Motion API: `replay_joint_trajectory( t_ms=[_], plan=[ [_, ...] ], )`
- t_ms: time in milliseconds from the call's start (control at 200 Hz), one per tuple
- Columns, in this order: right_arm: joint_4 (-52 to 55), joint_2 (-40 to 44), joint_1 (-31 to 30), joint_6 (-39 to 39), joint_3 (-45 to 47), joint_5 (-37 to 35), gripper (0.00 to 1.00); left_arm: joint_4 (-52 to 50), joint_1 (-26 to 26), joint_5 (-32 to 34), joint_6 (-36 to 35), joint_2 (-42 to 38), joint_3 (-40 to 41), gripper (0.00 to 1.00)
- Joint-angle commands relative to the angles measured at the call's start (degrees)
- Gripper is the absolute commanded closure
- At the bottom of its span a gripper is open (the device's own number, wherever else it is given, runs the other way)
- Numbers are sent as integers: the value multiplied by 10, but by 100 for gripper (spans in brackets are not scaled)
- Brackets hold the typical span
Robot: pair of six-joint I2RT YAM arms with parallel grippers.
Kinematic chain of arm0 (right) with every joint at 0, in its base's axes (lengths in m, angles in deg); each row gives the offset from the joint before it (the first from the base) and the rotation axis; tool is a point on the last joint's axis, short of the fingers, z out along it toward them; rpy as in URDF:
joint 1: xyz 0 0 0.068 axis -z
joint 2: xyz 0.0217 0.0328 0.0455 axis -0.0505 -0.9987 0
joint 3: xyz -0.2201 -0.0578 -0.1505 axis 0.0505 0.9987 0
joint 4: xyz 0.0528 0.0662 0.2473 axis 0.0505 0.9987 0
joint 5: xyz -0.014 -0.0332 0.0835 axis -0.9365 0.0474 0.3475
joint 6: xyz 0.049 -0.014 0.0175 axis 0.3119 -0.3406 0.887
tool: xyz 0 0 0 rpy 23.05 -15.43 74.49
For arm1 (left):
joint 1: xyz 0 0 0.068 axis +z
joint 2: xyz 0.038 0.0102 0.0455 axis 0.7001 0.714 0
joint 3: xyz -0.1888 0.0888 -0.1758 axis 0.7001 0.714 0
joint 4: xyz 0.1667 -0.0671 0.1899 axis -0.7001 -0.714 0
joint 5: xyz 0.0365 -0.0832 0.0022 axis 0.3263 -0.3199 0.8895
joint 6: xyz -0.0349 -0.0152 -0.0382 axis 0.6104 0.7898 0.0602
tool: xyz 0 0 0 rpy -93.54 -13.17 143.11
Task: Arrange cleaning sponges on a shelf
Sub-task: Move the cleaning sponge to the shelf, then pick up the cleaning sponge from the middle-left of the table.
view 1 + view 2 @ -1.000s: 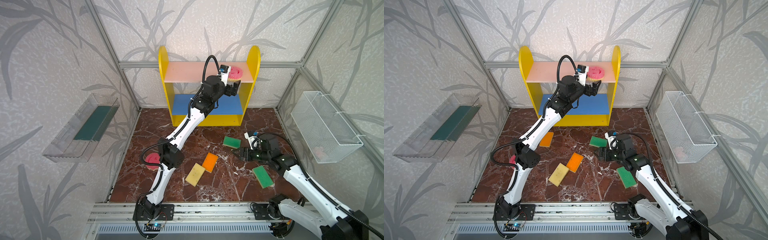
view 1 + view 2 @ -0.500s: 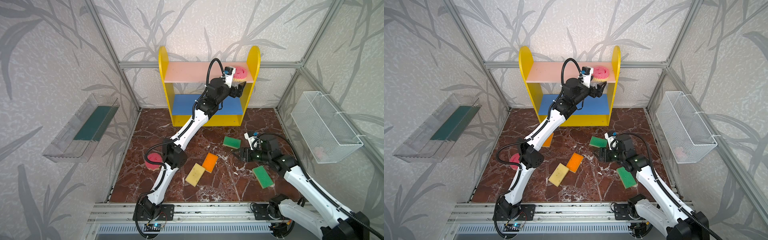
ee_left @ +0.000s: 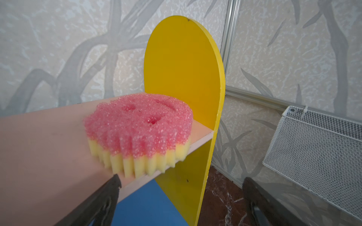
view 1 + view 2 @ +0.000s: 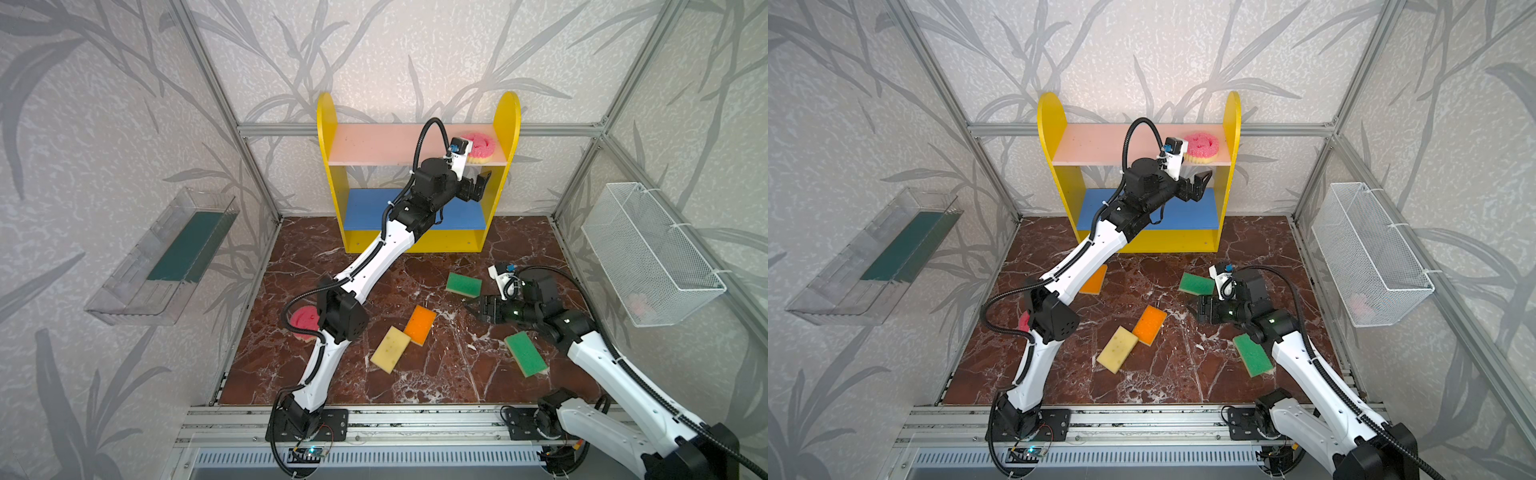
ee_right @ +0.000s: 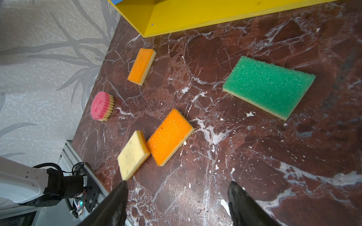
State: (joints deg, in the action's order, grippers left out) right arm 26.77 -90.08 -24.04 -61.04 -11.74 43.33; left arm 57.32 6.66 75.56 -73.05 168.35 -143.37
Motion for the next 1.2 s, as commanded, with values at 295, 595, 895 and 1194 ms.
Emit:
replay_joint_trajectory(
  t_ms=[295, 595, 895, 1194],
  plan=[
    [-6, -10, -75, 16, -29, -74, 21, -12, -5, 111, 88, -317, 365, 6],
    [-62, -65, -129, 32, -16, -90, 21, -208, 4, 194, 157, -539, 577, 11],
    [-119, -175, -135, 45, -44, -71, 22, -331, 125, 239, 311, -672, 778, 15],
    [-139, -275, -134, 59, -86, -41, 29, -316, 252, 205, 358, -649, 896, 35]
  ],
)
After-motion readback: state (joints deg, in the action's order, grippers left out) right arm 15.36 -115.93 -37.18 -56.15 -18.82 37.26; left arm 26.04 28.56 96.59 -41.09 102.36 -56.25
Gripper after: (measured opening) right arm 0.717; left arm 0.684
